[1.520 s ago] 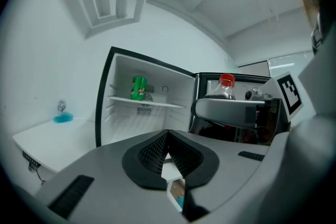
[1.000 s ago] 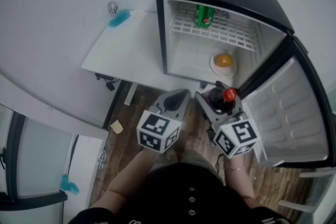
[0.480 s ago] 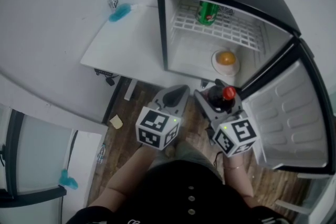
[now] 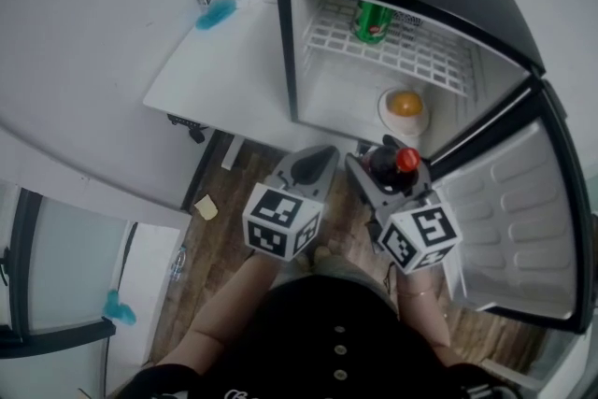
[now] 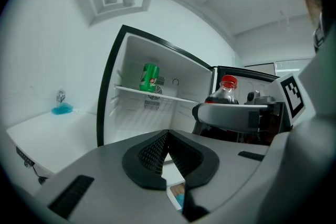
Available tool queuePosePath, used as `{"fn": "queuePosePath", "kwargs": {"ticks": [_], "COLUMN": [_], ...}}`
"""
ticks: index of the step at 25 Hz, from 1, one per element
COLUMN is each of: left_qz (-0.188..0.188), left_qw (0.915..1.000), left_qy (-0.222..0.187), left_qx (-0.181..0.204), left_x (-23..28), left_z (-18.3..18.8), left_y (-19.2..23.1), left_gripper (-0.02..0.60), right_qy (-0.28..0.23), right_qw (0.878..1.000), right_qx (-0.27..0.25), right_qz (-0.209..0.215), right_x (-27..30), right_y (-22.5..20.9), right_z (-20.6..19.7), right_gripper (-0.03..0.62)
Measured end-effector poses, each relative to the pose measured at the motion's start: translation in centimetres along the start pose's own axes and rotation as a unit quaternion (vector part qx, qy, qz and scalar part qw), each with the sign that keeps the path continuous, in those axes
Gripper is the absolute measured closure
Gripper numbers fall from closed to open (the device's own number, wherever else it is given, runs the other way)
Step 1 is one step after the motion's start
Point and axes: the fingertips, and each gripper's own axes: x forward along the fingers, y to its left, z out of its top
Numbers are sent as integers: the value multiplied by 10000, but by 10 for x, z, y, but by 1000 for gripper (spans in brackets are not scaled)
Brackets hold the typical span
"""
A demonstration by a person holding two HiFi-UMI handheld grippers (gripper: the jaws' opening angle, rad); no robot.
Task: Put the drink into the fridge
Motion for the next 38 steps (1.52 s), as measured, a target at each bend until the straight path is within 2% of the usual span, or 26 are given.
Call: {"fn": "queuePosePath", "kwargs": {"ticks": [7,18,31,38], "left_qz": [120,-1,56,17], "left_qw": [9999,9998,9988,9992], "left_qy": [31,180,431,366], "left_qx": [-36,-113,-221,-140], "left_x": [14,34,58,72], "left_z": [-2,-9,-26,-36], "left_y": [4,10,26,36], "left_gripper": [575,575,575,575], "right_qy": [135,224,451,558], "right_qw": [9998,9997,9989,9984], "right_qx": [19,-51,51,77], "right_qz": [112,69,148,55], "right_x": [12,23,48,65], "right_y": [-7,-27,-48,-64], "right_z": [-4,-5,-26,-43], "right_gripper": [279,278,278,278]}}
